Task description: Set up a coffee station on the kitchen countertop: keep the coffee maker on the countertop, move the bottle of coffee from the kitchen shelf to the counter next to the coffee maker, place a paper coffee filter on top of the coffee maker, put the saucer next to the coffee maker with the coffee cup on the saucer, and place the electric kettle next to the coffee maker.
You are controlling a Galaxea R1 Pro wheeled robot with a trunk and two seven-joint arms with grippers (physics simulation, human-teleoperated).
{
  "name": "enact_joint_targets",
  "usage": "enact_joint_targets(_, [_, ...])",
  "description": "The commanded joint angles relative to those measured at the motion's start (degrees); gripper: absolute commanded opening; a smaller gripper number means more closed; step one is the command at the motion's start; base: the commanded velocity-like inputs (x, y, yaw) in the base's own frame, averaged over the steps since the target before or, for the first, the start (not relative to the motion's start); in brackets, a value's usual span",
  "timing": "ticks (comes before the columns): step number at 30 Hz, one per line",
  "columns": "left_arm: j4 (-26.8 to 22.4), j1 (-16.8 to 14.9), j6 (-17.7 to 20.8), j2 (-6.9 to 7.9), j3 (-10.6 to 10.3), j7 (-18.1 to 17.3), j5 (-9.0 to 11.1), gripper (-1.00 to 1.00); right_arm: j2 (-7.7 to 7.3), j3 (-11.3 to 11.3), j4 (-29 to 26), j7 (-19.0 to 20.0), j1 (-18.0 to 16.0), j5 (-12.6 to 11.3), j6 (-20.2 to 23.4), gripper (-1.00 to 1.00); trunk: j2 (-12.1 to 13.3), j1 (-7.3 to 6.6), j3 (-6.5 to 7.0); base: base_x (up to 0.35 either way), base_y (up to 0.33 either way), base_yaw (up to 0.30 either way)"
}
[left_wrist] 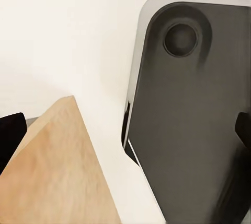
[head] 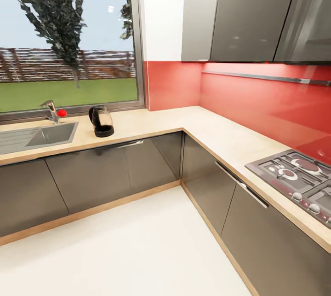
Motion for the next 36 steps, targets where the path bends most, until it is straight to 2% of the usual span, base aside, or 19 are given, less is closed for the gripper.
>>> enact_joint_targets(1, [0.0, 0.0, -0.1, -0.01, 0.1, 0.0, 0.5, 1.0, -0.2, 0.0, 0.0, 0.0, 0.0, 0.0, -0.2, 1.0, 0.4, -0.23, 0.12, 0.0, 0.0, 0.0])
enact_joint_targets(6, [0.0, 0.0, -0.1, -0.01, 0.1, 0.0, 0.5, 1.0, -0.7, 0.0, 0.0, 0.0, 0.0, 0.1, -2.1, 1.0, 2.4, -1.32, 1.02, 0.0, 0.0, 0.0])
enact_joint_targets(17, [0.0, 0.0, -0.1, -0.19, 0.1, 0.0, 0.5, 1.0, -0.69, 0.0, -1.4, 0.0, 0.0, 0.0, -3.5, 1.0, 6.8, -3.74, 2.99, 0.0, 0.0, 0.0])
enact_joint_targets(36, [0.0, 0.0, -0.1, -0.21, 0.1, 0.0, 0.5, 1.0, -0.69, -0.1, -3.3, 0.1, 0.0, 0.0, -3.8, 1.0, 14.4, -7.91, 6.4, 0.0, 0.0, 0.0])
